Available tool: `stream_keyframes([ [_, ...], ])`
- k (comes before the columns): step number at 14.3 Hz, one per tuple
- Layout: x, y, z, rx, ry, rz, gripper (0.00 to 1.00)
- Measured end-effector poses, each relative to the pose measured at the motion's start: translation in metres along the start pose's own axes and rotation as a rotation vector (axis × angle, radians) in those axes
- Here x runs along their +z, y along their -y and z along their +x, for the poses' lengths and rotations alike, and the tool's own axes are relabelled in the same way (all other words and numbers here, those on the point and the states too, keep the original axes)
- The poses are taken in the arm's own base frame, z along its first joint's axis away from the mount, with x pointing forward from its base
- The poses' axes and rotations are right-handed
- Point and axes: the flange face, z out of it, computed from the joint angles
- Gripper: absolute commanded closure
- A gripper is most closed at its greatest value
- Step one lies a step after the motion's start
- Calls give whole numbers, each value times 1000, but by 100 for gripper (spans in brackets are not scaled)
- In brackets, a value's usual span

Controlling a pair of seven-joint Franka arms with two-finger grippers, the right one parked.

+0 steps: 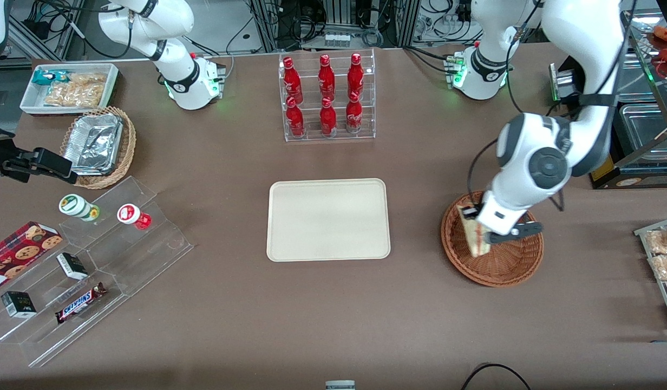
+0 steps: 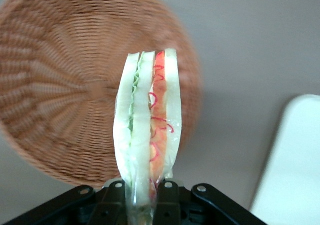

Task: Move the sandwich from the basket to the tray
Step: 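Carry the sandwich with the left gripper over the cream tray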

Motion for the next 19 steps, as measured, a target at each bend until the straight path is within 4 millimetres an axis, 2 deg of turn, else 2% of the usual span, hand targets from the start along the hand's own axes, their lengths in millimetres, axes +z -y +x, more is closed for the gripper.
stream_keyframes([
  [2, 9, -56, -11, 38, -1, 0, 97],
  [5, 34, -146, -36, 45, 3, 1, 99],
  [7, 47, -196, -57, 36, 1, 0, 100],
  [9, 57, -235, -75, 20, -5, -5, 100],
  [14, 76, -298, -100, 15, -21, -23, 100],
  [16, 85, -314, -108, 30, -47, -6, 100],
  [19, 92, -325, -114, 41, -68, 5, 100],
])
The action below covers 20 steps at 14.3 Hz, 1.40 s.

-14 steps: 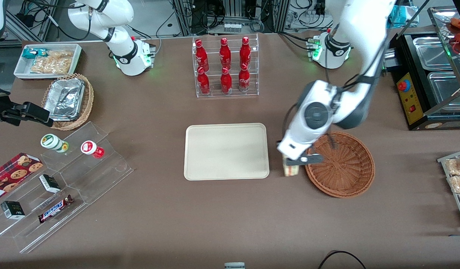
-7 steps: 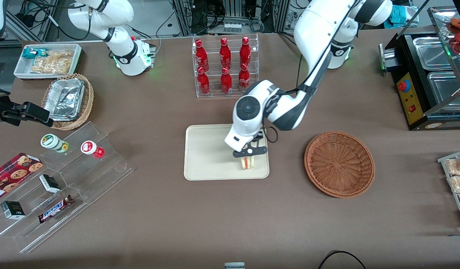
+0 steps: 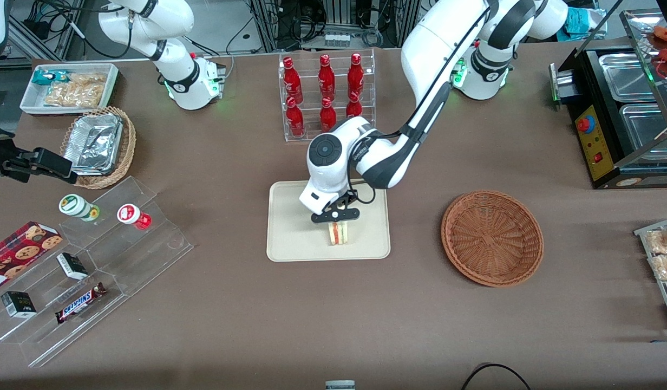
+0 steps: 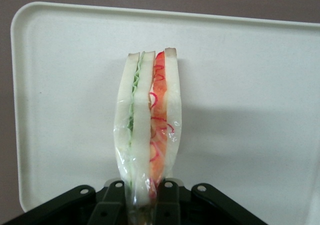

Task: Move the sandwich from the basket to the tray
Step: 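Carry the sandwich with the left gripper over the cream tray, then lower the sandwich onto the tray and open the left gripper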

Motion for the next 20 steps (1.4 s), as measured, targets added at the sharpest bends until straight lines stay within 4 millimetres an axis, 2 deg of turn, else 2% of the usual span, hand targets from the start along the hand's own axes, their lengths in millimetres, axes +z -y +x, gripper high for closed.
stream_keyframes([
  [2, 5, -3, -1, 3, -4, -7, 98],
  [4, 10, -6, 0, 2, -16, -26, 83],
  [5, 13, -6, 0, -5, -17, -29, 63],
  [6, 14, -6, 0, -18, -18, -32, 2],
  [11, 1, -16, -2, -33, -33, -56, 0],
  [14, -33, -15, -3, -33, -36, -43, 0],
  [16, -69, 2, 5, -61, -33, -4, 0],
  [18, -99, 32, 21, -106, -13, 46, 0],
  [20, -112, 66, 40, -155, 2, 70, 0],
])
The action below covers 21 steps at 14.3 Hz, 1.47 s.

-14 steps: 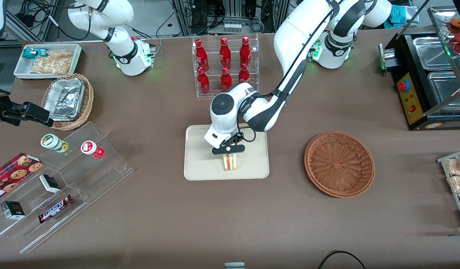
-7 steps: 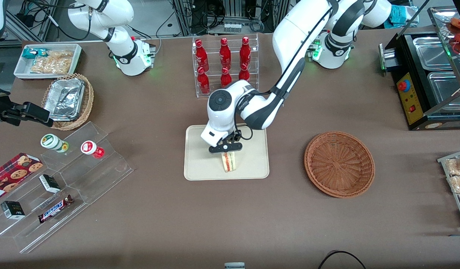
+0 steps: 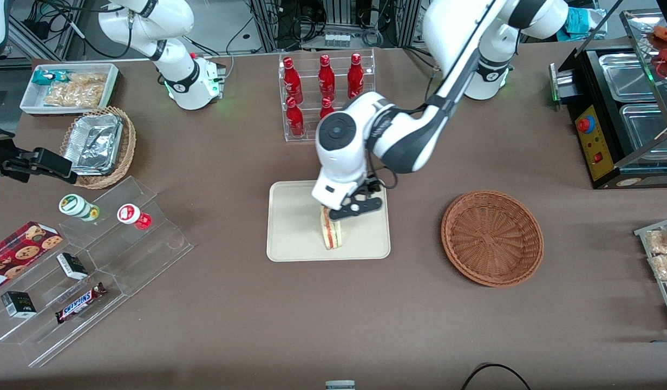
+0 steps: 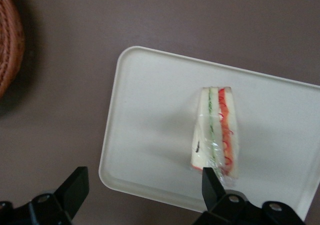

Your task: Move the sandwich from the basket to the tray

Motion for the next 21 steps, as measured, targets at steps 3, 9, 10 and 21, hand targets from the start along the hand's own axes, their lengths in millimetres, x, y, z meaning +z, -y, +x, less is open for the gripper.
stream_keyframes([
  [3, 10, 47, 31, -23, 27, 33, 0],
  [9, -1, 170, 84, 88, 104, 15, 0],
  [10, -6, 193, 90, 111, 112, 9, 0],
  [21, -94, 396, 107, 303, 235, -45, 0],
])
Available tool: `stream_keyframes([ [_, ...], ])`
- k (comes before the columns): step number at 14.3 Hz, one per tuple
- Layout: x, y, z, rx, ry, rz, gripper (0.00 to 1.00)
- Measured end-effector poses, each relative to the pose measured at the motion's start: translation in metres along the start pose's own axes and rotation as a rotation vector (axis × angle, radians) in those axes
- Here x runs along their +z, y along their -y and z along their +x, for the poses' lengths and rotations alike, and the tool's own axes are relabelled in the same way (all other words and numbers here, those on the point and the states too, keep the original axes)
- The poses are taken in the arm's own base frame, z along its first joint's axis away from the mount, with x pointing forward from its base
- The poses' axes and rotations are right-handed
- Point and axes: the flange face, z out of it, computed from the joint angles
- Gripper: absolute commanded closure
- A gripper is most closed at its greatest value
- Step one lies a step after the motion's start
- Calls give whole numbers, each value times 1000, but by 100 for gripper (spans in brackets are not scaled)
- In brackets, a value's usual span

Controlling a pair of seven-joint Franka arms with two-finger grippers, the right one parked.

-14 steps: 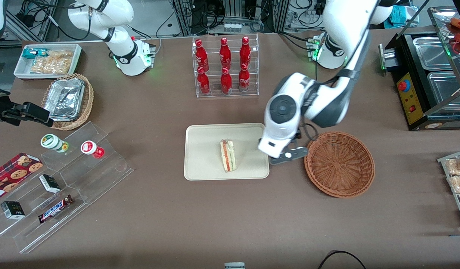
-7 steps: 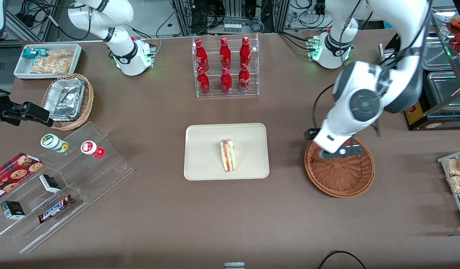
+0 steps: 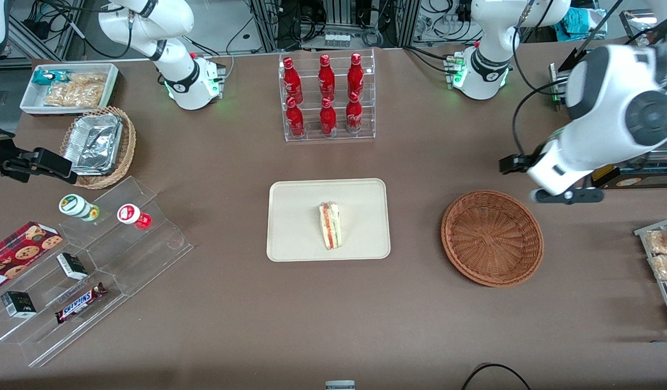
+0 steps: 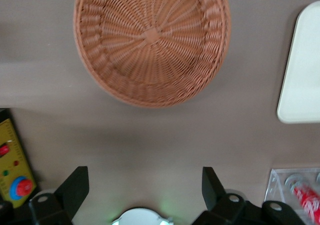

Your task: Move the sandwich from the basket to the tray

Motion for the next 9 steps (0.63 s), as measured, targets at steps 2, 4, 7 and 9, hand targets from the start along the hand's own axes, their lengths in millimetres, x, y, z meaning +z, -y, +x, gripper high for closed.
stream_keyframes([
  [2, -25, 25, -10, 15, -15, -12, 0],
  [4, -56, 39, -16, 7, -63, -17, 0],
  [7, -89, 53, -20, -16, -132, -22, 0],
  [9, -96, 63, -19, -36, -153, -25, 0],
])
